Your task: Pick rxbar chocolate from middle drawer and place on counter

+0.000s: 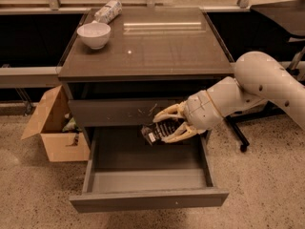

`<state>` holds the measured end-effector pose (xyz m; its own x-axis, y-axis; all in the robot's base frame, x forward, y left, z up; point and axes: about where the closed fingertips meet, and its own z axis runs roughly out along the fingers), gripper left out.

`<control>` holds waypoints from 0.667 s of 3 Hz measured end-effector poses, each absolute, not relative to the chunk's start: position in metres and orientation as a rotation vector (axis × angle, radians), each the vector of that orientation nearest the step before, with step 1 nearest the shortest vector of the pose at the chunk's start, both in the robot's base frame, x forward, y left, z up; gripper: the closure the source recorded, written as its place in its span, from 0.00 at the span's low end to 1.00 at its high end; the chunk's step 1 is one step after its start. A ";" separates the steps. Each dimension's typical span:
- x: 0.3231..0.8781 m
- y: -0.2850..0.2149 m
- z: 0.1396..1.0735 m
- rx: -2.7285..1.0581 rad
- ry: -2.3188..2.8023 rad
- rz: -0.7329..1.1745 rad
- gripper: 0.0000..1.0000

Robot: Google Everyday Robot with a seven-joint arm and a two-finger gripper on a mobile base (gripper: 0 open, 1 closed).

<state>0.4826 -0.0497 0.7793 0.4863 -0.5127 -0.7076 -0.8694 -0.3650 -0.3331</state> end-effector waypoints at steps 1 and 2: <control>0.490 -0.063 0.821 -2.032 1.134 0.609 1.00; 0.552 -0.110 0.921 -1.987 1.177 0.499 1.00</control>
Offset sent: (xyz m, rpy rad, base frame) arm 0.0553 -0.0674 0.1635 -0.0443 -0.0992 -0.0915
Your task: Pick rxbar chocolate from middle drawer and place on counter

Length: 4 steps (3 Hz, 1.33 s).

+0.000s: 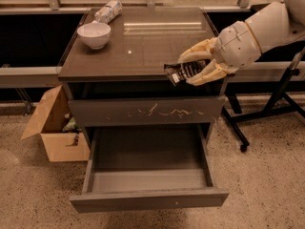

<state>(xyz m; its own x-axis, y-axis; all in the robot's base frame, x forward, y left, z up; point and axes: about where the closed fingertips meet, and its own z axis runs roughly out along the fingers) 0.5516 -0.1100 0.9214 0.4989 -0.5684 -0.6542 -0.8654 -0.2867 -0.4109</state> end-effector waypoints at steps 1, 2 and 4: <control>0.552 -0.110 0.921 -1.986 1.177 0.499 1.00; 0.569 -0.112 0.921 -1.971 1.179 0.497 1.00; 0.649 -0.138 0.921 -1.851 1.232 0.450 1.00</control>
Offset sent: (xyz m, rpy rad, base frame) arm 0.0407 -0.0119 0.0013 0.0198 -0.0026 -0.0240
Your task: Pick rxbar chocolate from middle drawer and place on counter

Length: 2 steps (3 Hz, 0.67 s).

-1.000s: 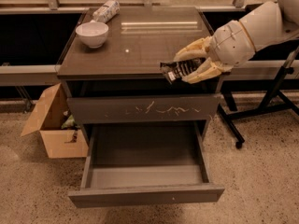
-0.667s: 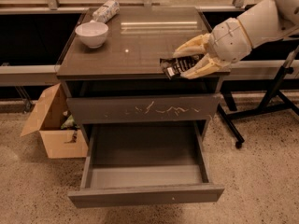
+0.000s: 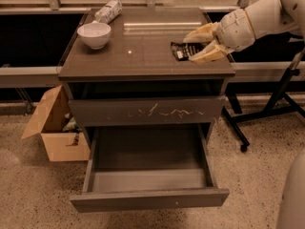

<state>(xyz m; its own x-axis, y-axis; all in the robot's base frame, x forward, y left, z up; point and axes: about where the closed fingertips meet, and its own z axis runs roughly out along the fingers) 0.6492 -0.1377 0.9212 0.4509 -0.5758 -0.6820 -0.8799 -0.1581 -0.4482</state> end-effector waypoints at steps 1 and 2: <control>0.675 -0.152 0.921 -1.782 1.256 0.424 1.00; 0.703 -0.167 0.917 -1.697 1.304 0.390 1.00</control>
Offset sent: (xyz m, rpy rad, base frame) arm 0.0890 -0.0586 -0.0054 0.0934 -0.0180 -0.2257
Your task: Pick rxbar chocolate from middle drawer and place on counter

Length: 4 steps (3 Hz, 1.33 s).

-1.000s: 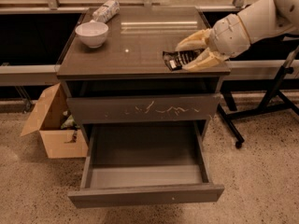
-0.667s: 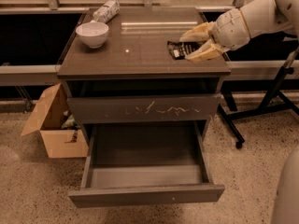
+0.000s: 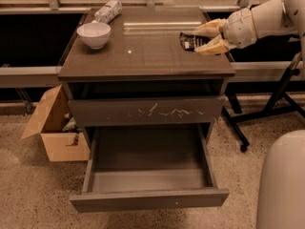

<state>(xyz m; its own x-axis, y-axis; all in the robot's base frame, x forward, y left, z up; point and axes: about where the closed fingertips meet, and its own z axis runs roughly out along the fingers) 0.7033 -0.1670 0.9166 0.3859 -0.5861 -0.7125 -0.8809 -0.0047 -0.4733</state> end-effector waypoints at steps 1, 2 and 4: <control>0.704 -0.167 0.917 -1.696 1.304 0.389 1.00; 0.739 -0.152 0.917 -1.631 1.301 0.350 1.00; 0.807 -0.140 0.914 -1.427 1.356 0.292 1.00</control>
Offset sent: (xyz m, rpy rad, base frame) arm 0.0656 0.0160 0.0107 0.0592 -0.0807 -0.0880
